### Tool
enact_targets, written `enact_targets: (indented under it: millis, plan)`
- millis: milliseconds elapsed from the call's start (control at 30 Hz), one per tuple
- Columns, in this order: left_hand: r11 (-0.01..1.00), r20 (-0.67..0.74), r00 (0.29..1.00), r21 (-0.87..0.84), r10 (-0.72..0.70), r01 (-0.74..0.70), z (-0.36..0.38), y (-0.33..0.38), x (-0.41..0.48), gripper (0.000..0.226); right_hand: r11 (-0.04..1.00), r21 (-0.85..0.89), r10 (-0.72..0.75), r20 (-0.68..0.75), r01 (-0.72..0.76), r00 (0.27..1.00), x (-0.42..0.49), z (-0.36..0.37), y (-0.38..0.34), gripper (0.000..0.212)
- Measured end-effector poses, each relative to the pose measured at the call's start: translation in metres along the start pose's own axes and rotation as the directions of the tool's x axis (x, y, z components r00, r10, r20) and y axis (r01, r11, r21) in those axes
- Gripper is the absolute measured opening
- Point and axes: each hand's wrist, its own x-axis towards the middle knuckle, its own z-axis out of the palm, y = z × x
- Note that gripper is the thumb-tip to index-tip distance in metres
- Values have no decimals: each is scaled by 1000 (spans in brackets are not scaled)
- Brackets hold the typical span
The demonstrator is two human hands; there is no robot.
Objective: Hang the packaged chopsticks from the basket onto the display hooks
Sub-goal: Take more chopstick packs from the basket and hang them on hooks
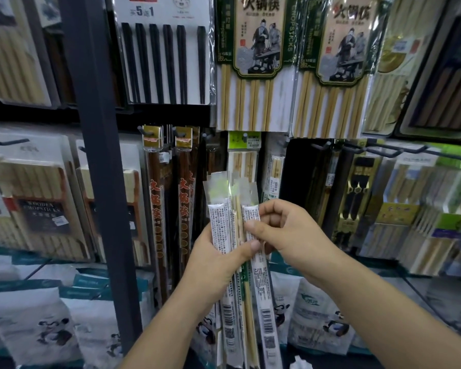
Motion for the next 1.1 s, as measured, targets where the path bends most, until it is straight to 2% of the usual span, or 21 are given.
enact_targets:
  millis: [133,267,467,633,933,1100]
  plan:
    - [999,-51,998,44,-25,28,-2,-2,1,35,990,-22,-138,-151,136,979,8,-12,-11,6]
    - [996,-81,996,77,-44,50,-4,-3,1,29,981,62,-158,-305,185,939,21,-25,-28,22]
    - [992,-87,995,110,-46,56,-2,-2,1,27,983,87,-125,-328,162,936,30,-29,-39,34]
    - [993,-78,996,105,-47,55,-1,-3,0,43,983,96,-119,-330,158,936,35,-30,-45,49]
    - [993,-79,996,100,-47,55,0,0,0,45,986,12,-148,-367,163,919,39,-28,-44,48]
    - [994,-90,994,89,-58,66,0,0,-1,34,987,-89,-157,-427,132,890,53,-25,-30,51]
